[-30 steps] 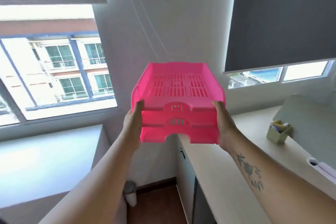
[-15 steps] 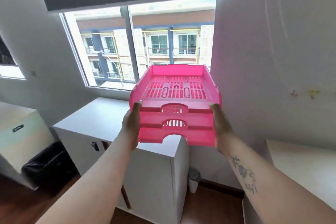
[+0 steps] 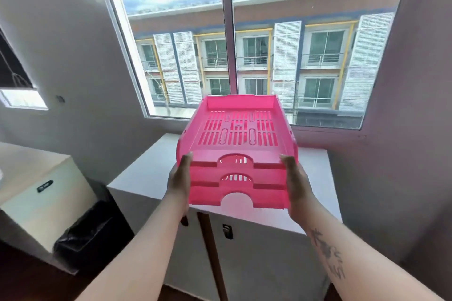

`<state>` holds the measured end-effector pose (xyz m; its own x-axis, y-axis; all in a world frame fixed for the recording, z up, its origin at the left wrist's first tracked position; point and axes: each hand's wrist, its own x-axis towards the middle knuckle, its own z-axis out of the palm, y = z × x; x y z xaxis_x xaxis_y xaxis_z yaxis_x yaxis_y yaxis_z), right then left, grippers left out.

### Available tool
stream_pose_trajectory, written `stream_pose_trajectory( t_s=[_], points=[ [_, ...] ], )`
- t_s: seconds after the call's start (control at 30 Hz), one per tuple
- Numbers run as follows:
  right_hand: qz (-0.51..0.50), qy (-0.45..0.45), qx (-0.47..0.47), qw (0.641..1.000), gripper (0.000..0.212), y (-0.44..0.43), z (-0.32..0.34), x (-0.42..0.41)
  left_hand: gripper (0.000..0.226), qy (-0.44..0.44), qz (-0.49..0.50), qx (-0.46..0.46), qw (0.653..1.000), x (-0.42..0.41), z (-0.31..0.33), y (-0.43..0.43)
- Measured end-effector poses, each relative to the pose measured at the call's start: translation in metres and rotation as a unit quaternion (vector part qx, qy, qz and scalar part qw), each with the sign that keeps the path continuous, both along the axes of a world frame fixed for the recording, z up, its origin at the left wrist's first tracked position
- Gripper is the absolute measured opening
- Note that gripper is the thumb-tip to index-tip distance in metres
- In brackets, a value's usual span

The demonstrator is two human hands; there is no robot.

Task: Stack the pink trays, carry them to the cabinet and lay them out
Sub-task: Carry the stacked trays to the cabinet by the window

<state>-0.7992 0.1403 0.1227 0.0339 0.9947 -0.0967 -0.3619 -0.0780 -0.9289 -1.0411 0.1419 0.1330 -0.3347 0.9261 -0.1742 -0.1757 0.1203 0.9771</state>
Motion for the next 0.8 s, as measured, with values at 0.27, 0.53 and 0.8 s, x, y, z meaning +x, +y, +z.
stream_pose_trajectory(
  t_s=[0.27, 0.53, 0.8],
  points=[
    [-0.105, -0.016, -0.065, 0.992, 0.056, 0.050, -0.037, -0.085, 0.046, 0.013, -0.081, -0.029, 0.996, -0.080, -0.028, 0.069],
    [-0.152, -0.076, -0.070, 0.983, 0.064, 0.064, -0.060, -0.104, 0.042, 0.010, -0.150, -0.034, 0.988, -0.098, -0.061, 0.098],
    [-0.152, -0.164, -0.102, 0.969, 0.071, 0.058, -0.073, -0.105, 0.052, 0.022, -0.158, -0.049, 0.986, -0.099, -0.079, 0.098]
  ],
)
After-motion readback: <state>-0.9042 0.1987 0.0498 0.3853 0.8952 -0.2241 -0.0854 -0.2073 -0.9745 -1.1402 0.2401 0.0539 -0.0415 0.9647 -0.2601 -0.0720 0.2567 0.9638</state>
